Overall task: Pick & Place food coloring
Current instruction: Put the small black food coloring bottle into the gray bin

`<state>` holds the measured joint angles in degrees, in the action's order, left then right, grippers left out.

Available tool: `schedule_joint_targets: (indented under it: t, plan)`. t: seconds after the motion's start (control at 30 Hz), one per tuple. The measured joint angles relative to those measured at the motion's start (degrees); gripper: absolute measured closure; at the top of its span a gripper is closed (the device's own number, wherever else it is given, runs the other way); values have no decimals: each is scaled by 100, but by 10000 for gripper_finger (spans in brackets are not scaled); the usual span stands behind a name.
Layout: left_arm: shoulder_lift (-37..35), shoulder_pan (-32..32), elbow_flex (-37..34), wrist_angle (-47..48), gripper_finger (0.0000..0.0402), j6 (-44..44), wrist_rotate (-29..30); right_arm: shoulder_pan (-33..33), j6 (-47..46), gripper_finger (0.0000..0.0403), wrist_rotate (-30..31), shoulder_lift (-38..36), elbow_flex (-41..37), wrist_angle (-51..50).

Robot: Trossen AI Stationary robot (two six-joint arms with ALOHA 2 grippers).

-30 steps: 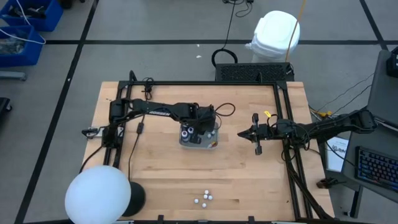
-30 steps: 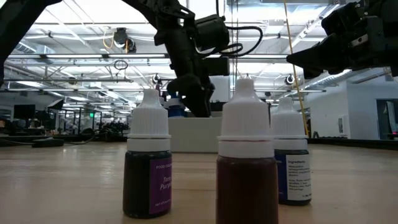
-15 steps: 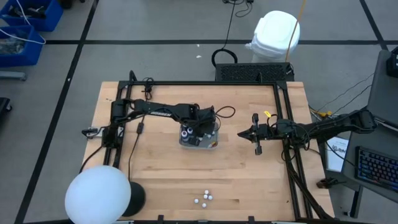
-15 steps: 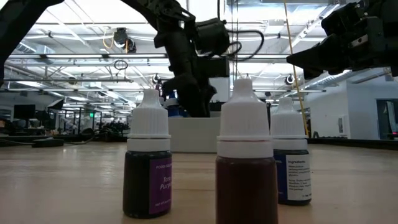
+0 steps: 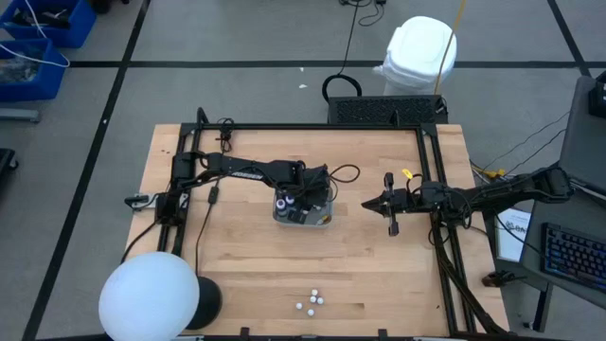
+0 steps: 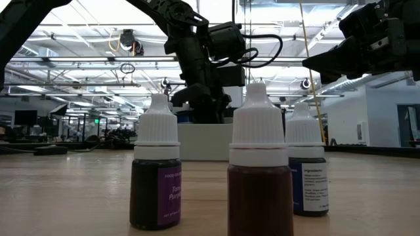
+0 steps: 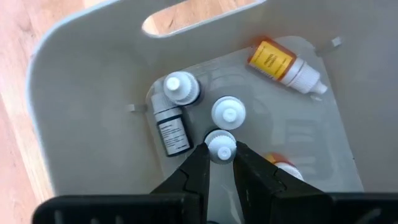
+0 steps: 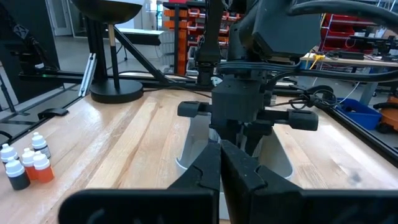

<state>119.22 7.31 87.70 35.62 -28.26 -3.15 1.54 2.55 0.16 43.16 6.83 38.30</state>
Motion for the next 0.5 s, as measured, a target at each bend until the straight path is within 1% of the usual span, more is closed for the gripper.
schedule_joint_targets:
  t: [0.07, 0.13, 0.23, 0.33, 0.5]
  plan:
    - [0, 2, 0, 2, 333, 95, 53, 0, 4, 399, 0, 0, 0, 0]
    - [-7, 2, 0, 2, 319, 206, 66, 0, 4, 399, 0, 0, 0, 0]
    - [-9, 3, 0, 7, 287, 333, 91, 0, 4, 399, 0, 0, 0, 1]
    - [-38, 2, -9, 16, 256, 331, 294, 0, 4, 399, 0, 0, 0, 2]
    - [-310, -44, -24, 12, 221, 333, 438, 0, 4, 399, 0, 0, 0, 9]
